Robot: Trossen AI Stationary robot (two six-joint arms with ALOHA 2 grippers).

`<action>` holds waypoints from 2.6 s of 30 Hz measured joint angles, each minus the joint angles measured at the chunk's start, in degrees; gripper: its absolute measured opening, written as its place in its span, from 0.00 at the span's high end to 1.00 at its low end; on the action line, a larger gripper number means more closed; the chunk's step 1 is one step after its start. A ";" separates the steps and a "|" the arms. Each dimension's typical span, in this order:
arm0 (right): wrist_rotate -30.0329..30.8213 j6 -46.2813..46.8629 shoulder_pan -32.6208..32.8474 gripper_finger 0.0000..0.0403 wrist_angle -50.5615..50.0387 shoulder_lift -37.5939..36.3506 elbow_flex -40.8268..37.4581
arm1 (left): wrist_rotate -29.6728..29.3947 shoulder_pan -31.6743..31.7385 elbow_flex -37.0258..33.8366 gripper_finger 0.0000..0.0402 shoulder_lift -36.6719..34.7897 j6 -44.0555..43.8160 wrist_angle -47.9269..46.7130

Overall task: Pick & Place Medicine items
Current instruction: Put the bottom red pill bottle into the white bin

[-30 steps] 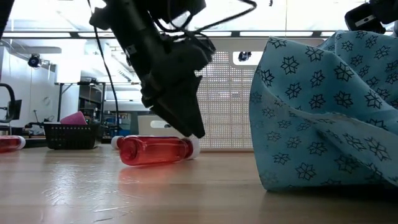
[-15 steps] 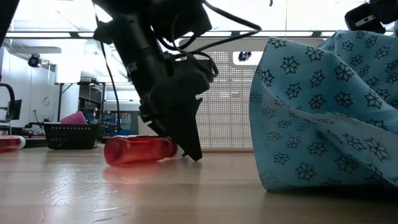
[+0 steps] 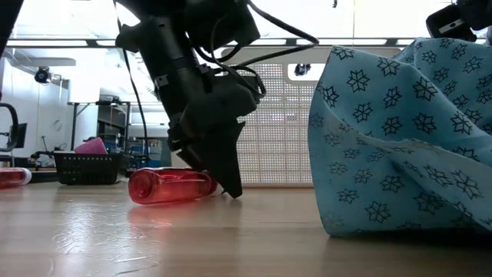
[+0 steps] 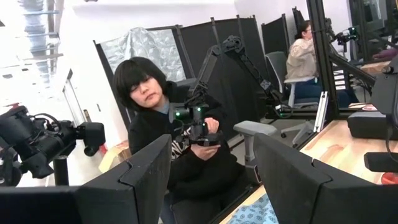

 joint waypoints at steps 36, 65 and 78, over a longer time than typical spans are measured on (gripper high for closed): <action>0.00 -0.01 0.01 0.44 -0.87 0.02 0.00 | 3.95 -0.11 -0.32 0.63 -2.21 -6.96 -7.28; 0.00 0.00 0.01 0.44 -1.07 -0.02 0.00 | -14.89 -1.57 -0.34 0.63 -19.96 0.08 -20.28; 0.00 0.00 0.02 0.44 -1.11 -0.02 0.00 | -24.60 8.88 -8.90 0.63 -36.30 9.98 -17.99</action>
